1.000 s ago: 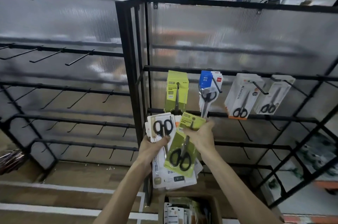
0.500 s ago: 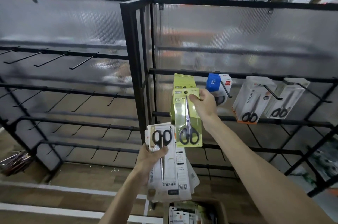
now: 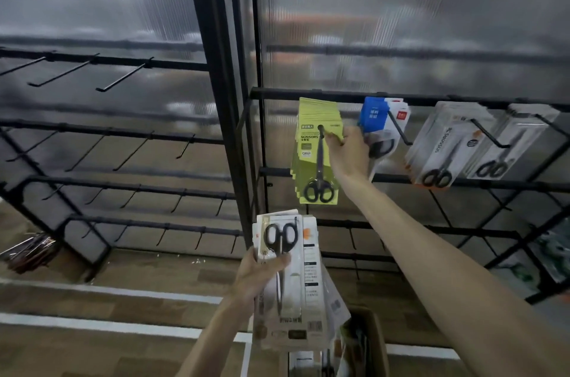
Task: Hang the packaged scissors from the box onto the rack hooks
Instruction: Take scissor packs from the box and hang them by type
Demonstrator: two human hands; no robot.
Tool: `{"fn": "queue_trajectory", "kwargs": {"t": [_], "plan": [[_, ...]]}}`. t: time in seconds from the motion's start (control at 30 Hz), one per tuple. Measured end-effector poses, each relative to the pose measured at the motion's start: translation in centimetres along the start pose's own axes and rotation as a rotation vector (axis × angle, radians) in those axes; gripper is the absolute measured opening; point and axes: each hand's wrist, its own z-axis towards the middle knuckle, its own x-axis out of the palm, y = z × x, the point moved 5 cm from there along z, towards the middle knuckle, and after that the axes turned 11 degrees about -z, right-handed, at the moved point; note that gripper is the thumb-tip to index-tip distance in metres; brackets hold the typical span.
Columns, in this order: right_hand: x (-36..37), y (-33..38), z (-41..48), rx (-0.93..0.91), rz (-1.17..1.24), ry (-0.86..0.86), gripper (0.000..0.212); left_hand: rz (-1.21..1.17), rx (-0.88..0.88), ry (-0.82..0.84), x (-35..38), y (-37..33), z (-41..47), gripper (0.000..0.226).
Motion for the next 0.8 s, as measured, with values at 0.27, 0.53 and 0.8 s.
{"fn": "queue_trajectory", "kwargs": {"t": [0.27,0.53,0.8], "plan": [[-0.4,-9.1,-10.9,0.091,-0.186,0.425,0.068,0.076,0.067,0.043,4.1,-0.3,0.0,0.067],[-8.5,-13.3,-13.6,0.253,-0.051,0.368,0.027,0.033,0.041,0.199,12.0,0.8,-2.8,0.032],[-17.3,-19.1,-12.9,0.338,-0.036,0.121,0.019,-0.018,-0.152,0.305,20.1,3.7,-5.3,0.061]]}}
